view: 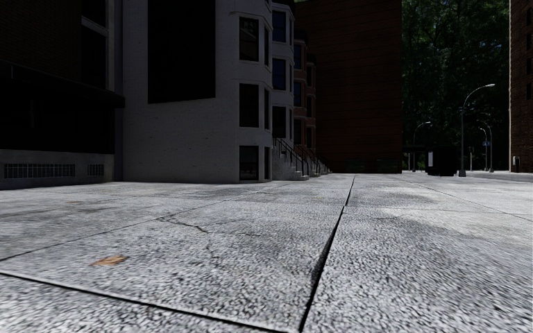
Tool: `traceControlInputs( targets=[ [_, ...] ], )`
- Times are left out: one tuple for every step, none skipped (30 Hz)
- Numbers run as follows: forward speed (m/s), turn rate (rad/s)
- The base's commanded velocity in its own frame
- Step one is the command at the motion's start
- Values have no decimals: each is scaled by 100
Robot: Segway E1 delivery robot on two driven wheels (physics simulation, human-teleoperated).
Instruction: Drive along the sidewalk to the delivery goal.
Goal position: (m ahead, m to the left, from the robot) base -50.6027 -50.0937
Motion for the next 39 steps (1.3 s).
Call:
traceControlInputs(
  targets=[
    [0,0],
    [0,0],
    [0,0],
    [0,0],
    [0,0],
    [0,0],
    [0,0],
    [0,0],
    [0,0],
    [0,0],
    [0,0],
    [0,0],
    [0,0],
    [0,0],
    [0,0],
    [0,0],
    [0,0],
    [0,0],
    [0,0],
    [0,0],
    [0,0],
    [0,0],
    [0,0],
    [0,0],
    [0,0],
    [0,0],
    [0,0],
    [0,0],
    [0,0],
    [0,0],
    [22,0],
    [38,0],
    [42,0],
    [42,0],
    [47,0],
    [50,0],
    [51,0],
    [51,0],
    [51,0]
  ],
)
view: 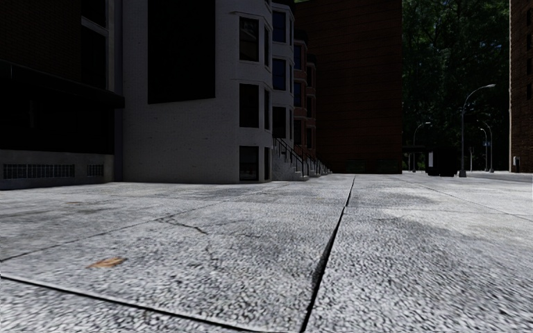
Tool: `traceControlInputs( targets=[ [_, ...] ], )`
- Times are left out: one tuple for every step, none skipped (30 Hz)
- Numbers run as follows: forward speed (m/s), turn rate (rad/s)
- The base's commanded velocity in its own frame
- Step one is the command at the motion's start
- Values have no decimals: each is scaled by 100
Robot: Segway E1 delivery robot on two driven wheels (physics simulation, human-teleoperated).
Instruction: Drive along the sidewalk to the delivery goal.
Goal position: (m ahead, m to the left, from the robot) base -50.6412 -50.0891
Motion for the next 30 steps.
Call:
traceControlInputs(
  targets=[
    [60,0],
    [90,-5],
    [116,-20],
    [116,-20],
    [124,-33],
    [126,-39],
    [126,-41],
    [126,-41],
    [129,-42],
    [139,-49],
    [150,-59],
    [159,-64],
    [159,-64],
    [166,-66],
    [170,-66],
    [172,-66],
    [172,-66],
    [172,-66],
    [172,-67],
    [172,-67],
    [172,-67],
    [172,-67],
    [172,-67],
    [172,-67],
    [172,-67],
    [172,-67],
    [172,-67],
    [173,-67],
    [173,-67],
    [173,-67]
  ],
)
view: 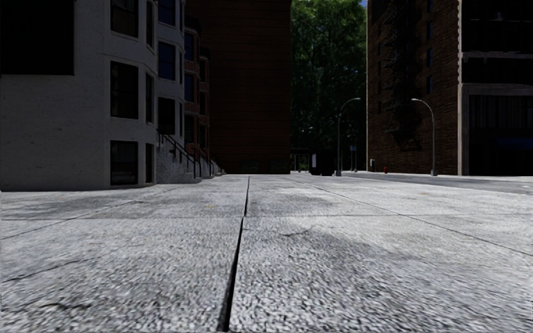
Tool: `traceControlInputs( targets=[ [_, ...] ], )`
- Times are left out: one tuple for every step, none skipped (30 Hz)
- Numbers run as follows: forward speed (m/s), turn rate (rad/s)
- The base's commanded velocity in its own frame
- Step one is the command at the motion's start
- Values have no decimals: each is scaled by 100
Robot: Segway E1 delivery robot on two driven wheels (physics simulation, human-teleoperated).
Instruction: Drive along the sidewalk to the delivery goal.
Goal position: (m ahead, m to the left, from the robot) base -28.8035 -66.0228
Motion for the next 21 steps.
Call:
traceControlInputs(
  targets=[
    [174,-67],
    [174,-67],
    [174,-67],
    [174,-67],
    [174,-69],
    [174,-69],
    [174,-73],
    [174,-79],
    [174,-82],
    [174,-82],
    [174,-82],
    [174,-82],
    [174,-82],
    [174,-84],
    [174,-84],
    [174,-84],
    [174,-85],
    [174,-87],
    [174,-87],
    [174,-88],
    [174,-88]
  ],
)
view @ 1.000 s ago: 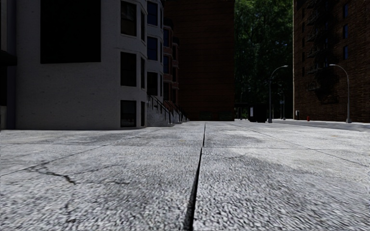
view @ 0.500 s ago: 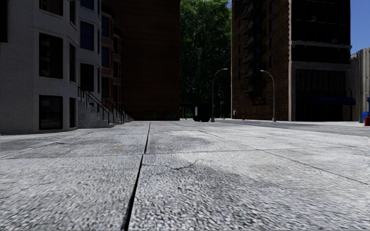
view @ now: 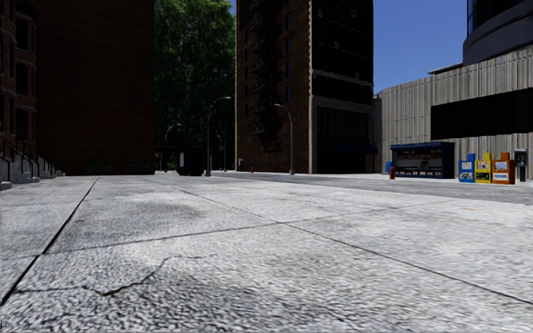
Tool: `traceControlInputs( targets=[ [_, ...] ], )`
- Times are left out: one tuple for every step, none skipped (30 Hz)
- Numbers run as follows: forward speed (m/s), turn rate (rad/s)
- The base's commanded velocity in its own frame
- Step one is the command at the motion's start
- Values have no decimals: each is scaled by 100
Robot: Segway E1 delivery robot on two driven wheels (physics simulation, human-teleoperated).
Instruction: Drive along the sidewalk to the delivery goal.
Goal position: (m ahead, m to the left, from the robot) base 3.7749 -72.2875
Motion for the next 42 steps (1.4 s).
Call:
traceControlInputs(
  targets=[
    [174,-88],
    [174,-88],
    [175,-88],
    [175,-88],
    [175,-90],
    [175,-91],
    [175,-91],
    [175,-92],
    [175,-92],
    [175,-92],
    [175,-92],
    [175,-92],
    [172,-92],
    [172,-92],
    [168,-92],
    [166,-92],
    [165,-92],
    [165,-92],
    [165,-92],
    [165,-92],
    [165,-92],
    [165,-92],
    [165,-92],
    [165,-92],
    [165,-92],
    [165,-92],
    [165,-92],
    [165,-92],
    [165,-92],
    [164,-92],
    [164,-92],
    [164,-92],
    [164,-92],
    [164,-92],
    [164,-92],
    [164,-92],
    [164,-92],
    [164,-92],
    [164,-92],
    [164,-92],
    [164,-92],
    [164,-92]
  ],
)
